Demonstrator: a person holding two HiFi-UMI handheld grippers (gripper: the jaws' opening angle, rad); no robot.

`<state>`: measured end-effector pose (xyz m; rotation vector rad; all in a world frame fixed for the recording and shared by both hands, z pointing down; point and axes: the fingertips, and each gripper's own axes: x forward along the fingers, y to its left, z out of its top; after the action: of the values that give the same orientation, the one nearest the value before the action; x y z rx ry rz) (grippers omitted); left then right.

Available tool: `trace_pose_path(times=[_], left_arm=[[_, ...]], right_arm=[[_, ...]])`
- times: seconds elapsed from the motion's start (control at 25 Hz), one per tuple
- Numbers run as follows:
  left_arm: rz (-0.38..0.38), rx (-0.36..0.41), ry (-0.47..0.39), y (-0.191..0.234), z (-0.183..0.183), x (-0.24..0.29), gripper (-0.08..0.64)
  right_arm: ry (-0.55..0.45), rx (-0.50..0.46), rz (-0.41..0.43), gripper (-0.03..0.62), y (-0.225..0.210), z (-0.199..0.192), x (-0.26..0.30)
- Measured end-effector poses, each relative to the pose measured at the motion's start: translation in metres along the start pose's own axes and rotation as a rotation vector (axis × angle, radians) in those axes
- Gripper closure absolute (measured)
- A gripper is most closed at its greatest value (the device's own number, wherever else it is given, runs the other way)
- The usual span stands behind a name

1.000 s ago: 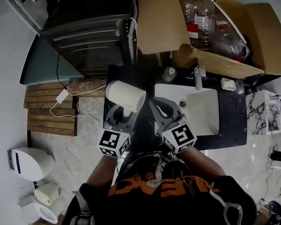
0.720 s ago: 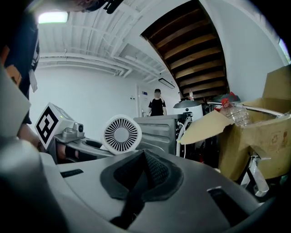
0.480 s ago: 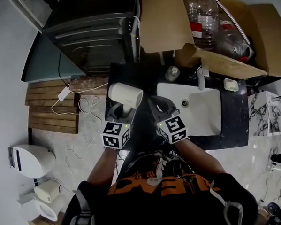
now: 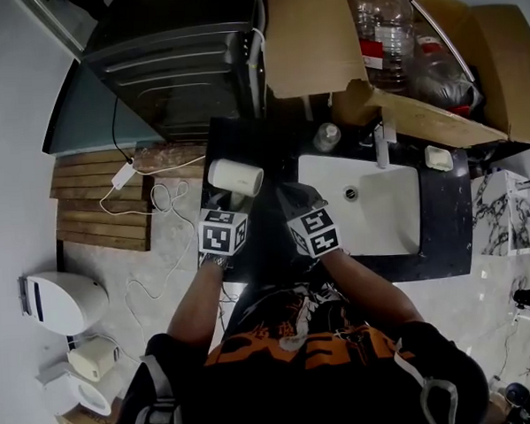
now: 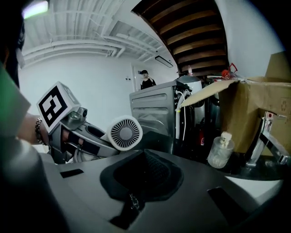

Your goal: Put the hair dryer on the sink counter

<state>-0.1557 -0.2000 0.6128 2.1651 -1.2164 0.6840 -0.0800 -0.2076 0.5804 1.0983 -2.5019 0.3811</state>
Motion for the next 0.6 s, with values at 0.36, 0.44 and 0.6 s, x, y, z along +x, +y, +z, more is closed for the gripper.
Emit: trace_pose_path(times=[0.36, 0.44, 0.6], left_arm=[[0.031, 0.007, 0.136, 0.017, -0.023, 0.030, 0.402], [0.028, 0.002, 0.165, 0.016, -0.028, 0.036, 0.402], [0.031, -0.005, 0.203, 0.017, -0.036, 0.046, 0.402]], right_arm=[[0.087, -0.023, 0.007, 0.578, 0.002, -0.033, 0.016], [0.109, -0.025, 0.010, 0.578, 0.002, -0.041, 0.019], [0.135, -0.025, 0.015, 0.578, 0.002, -0.050, 0.025]])
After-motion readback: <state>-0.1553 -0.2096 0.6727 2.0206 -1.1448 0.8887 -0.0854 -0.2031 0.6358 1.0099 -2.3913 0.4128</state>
